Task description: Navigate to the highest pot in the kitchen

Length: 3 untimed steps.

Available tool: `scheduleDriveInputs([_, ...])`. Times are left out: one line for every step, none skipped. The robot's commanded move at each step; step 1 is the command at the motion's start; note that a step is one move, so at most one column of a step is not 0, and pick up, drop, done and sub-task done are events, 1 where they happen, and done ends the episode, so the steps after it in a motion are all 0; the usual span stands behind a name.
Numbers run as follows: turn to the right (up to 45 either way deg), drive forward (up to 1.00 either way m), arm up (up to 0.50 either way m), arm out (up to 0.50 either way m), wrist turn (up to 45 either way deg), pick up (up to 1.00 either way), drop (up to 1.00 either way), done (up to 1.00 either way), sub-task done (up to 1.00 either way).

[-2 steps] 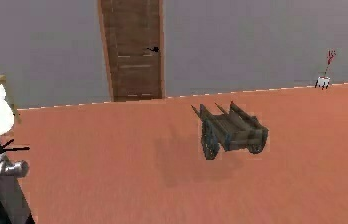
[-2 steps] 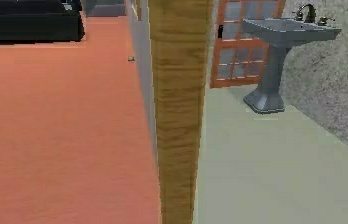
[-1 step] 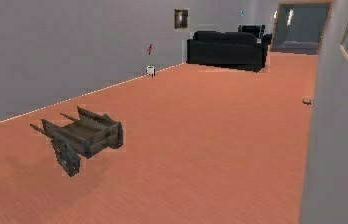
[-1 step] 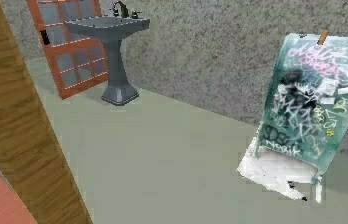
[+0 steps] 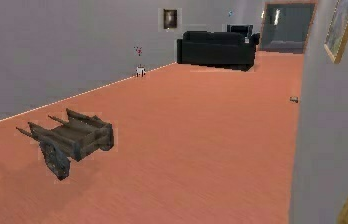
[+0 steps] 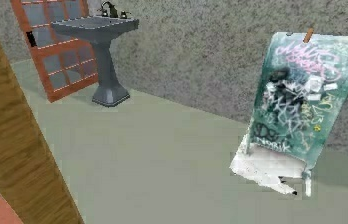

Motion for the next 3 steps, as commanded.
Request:
scheduleDriveInputs([-24.0, 0.00, 0.00, 0.00, 0.0, 0.00, 0.00, 0.00, 0.00])
scheduleDriveInputs([0.0, 0.55, 0.00, 0.00, 0.0, 0.00, 0.00, 0.00, 0.00])
scheduleDriveInputs([27.0, 0.00, 0.00, 0.00, 0.0, 0.00, 0.00, 0.00, 0.00])
